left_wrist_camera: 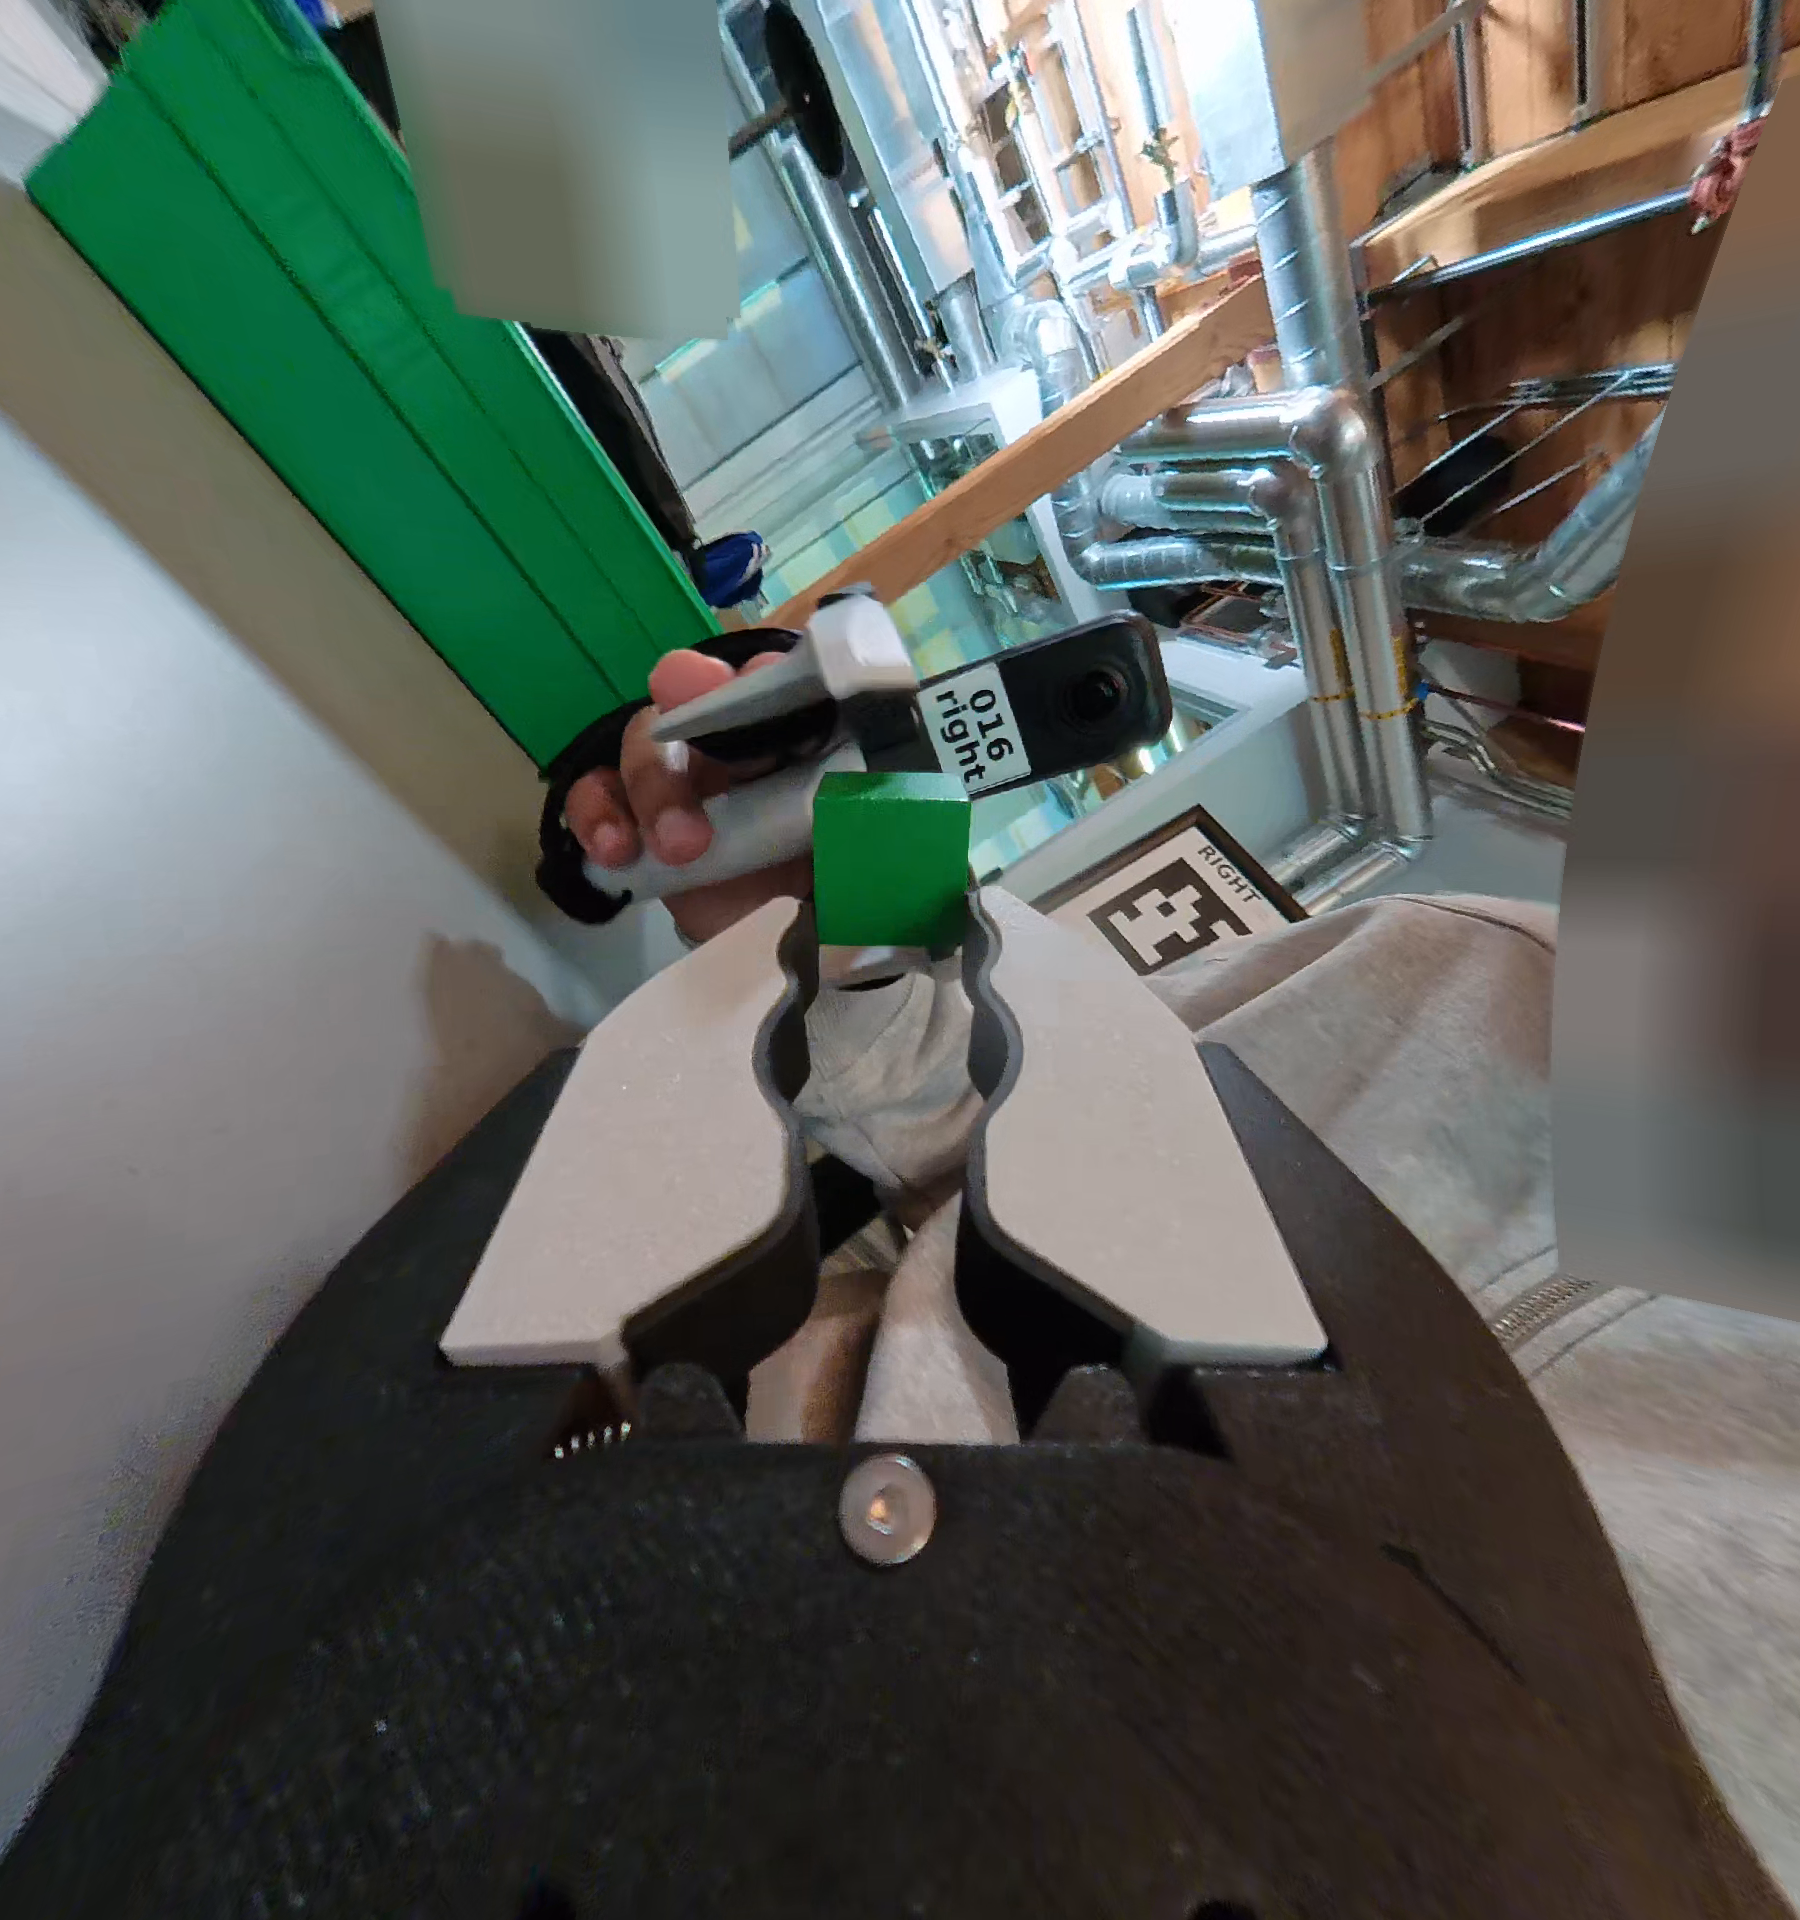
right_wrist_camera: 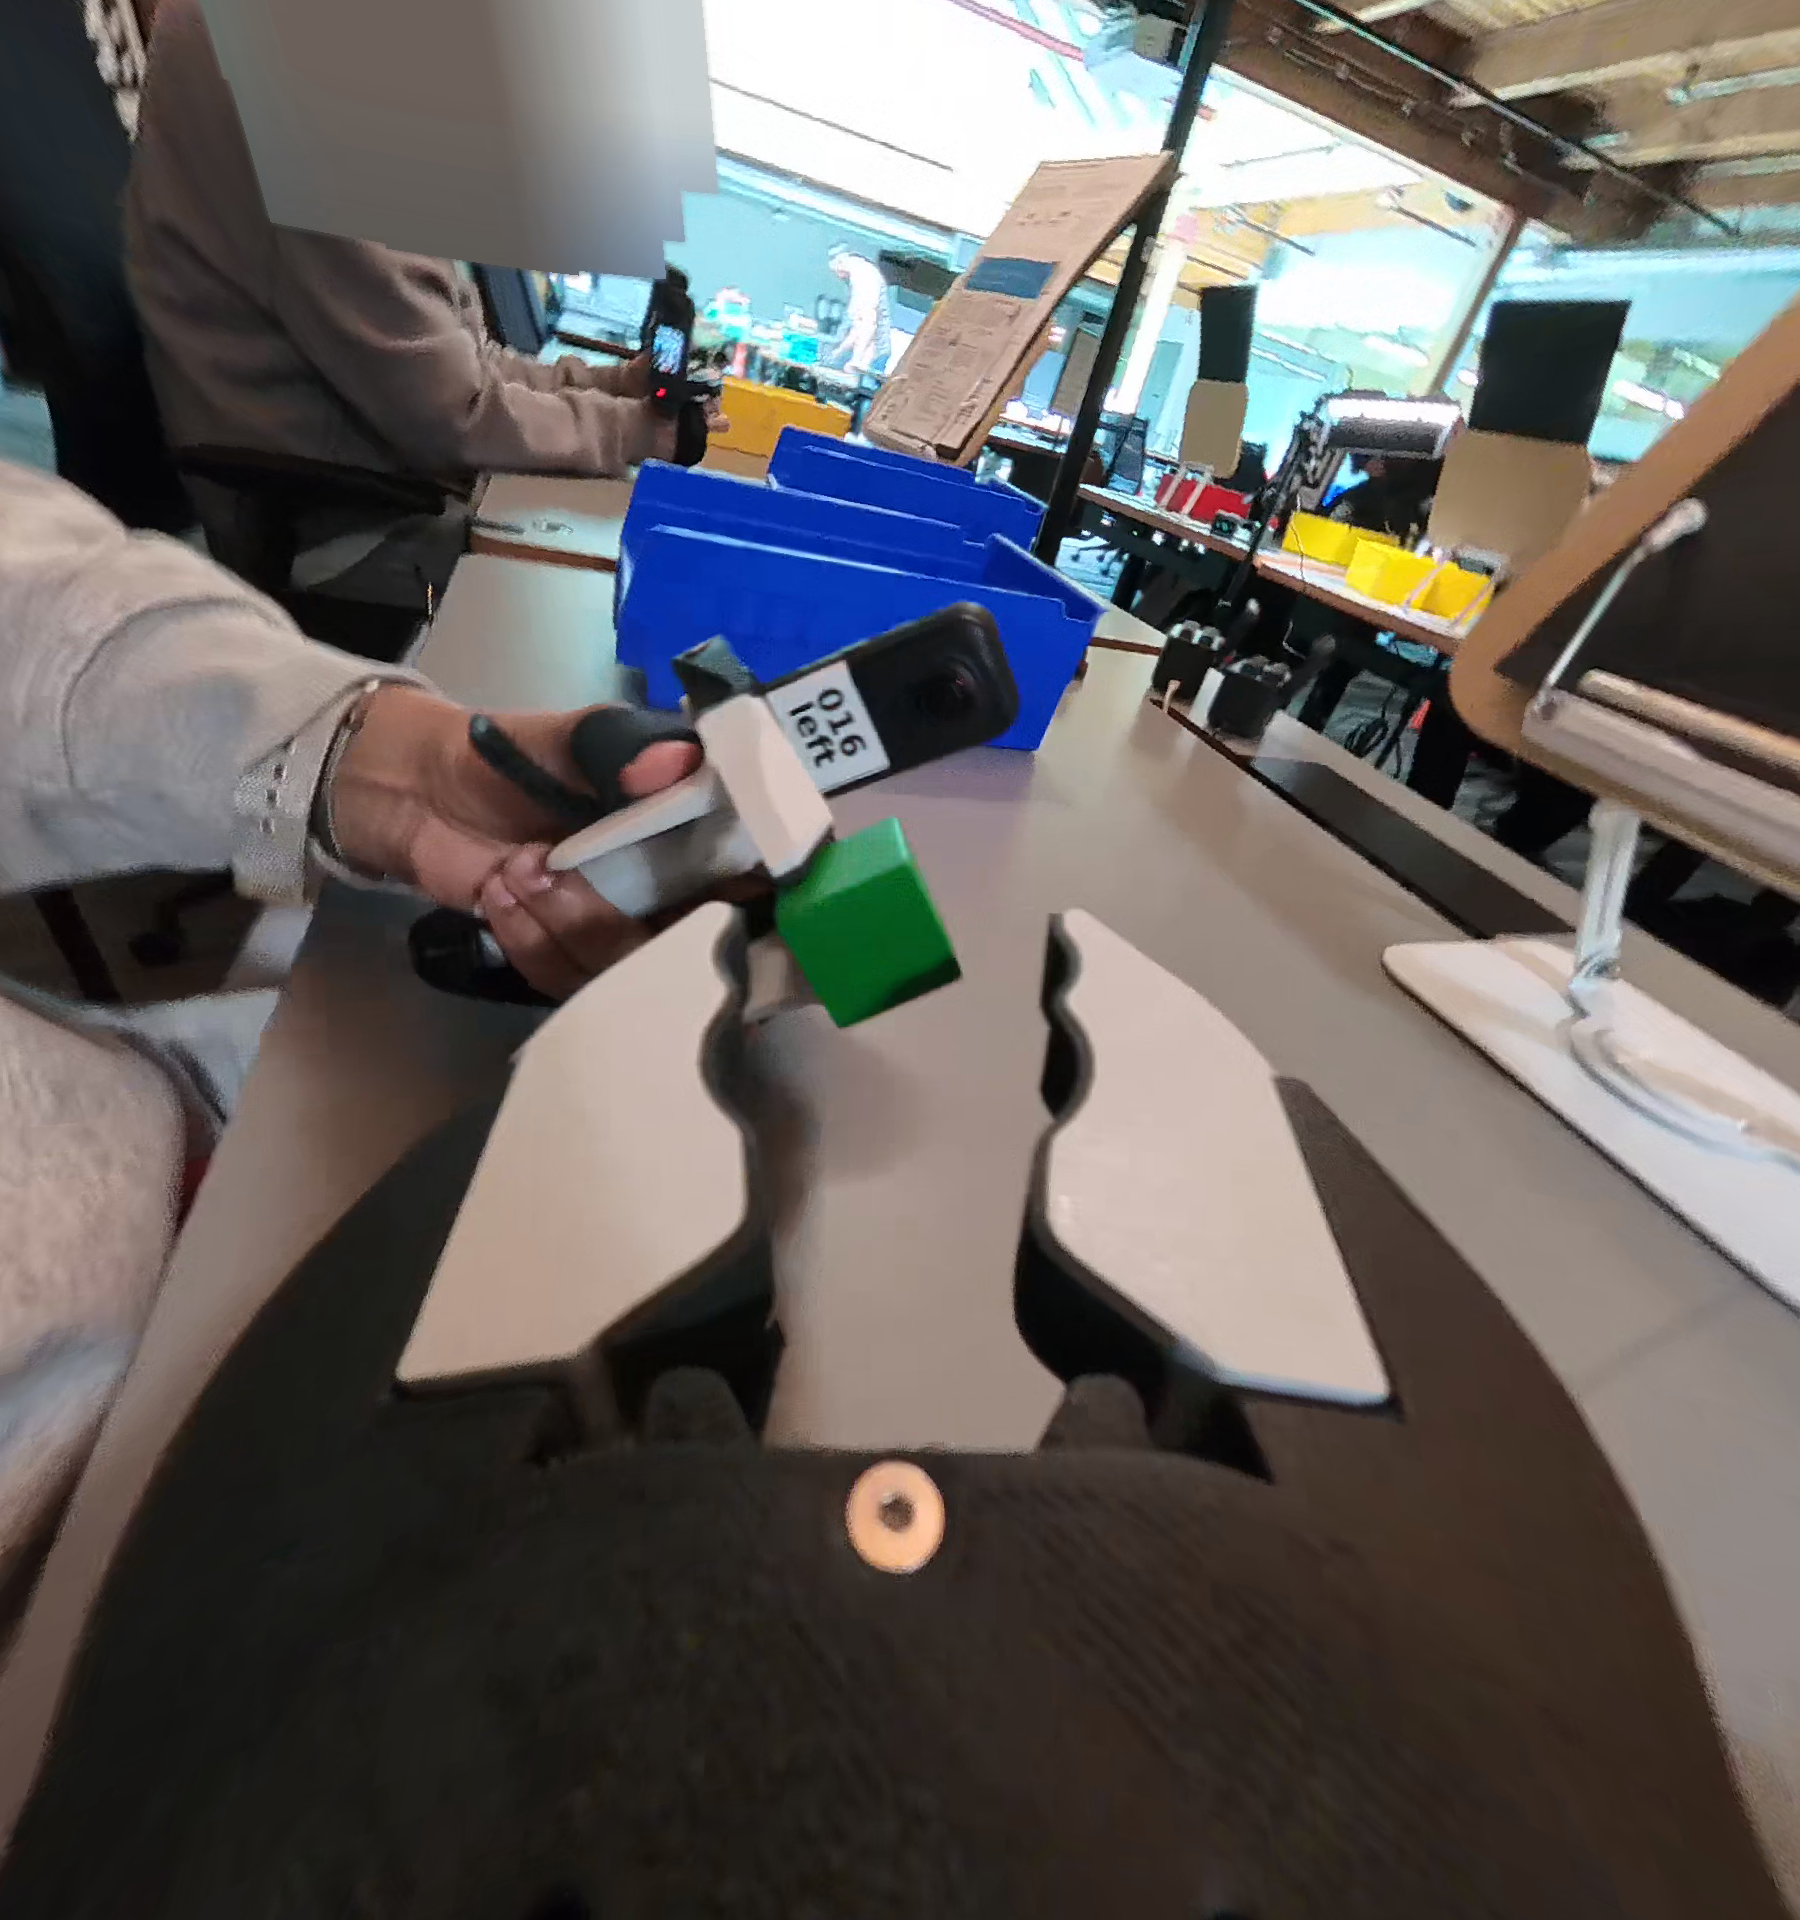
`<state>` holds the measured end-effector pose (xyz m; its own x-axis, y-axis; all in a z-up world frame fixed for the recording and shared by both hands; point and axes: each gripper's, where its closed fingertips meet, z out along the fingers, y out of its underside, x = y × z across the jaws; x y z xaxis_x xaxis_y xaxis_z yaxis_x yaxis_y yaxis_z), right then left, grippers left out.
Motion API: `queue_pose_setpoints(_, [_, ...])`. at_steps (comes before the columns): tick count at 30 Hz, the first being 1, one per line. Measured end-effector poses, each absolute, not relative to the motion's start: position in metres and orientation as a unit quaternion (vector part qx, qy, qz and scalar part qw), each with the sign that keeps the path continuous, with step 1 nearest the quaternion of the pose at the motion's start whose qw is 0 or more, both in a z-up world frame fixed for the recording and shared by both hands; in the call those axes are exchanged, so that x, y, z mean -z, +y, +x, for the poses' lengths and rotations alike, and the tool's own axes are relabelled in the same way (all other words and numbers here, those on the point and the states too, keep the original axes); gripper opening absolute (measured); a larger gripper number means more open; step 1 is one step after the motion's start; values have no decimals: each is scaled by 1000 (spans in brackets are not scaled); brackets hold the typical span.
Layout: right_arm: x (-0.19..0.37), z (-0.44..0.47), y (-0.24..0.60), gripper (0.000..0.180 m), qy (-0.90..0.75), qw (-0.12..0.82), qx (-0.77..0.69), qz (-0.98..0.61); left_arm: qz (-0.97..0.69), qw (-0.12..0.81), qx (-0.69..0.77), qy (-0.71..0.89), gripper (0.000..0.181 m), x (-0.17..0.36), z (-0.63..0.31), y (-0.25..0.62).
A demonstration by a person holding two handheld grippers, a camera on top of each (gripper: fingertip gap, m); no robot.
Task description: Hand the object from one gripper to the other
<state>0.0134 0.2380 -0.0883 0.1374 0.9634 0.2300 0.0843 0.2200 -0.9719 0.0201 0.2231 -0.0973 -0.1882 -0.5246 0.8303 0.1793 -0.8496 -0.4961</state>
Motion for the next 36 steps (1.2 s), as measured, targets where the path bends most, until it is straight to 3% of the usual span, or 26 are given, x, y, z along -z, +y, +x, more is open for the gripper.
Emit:
queue_pose_setpoints(1, [87,14,241,59,-515,566,-400,-504,-592,248,752,146,26,95,19,225])
queue_pose_setpoints(8, [64,28,255,61,-371,513,-551,-544,-581,371,705,163,26,84,8,237])
queue_pose_setpoints(12, [65,27,253,51,-342,466,-596,-558,-579,396,691,175,26,83,12,236])
queue_pose_setpoints(21, [74,17,238,27,-389,440,-586,-557,-587,407,666,217,26,87,23,227])
queue_pose_setpoints(28, [73,18,238,27,-393,443,-582,-557,-589,403,665,219,26,86,25,226])
queue_pose_setpoints(36, [69,25,246,27,-392,478,-559,-553,-566,357,730,142,50,79,13,234])
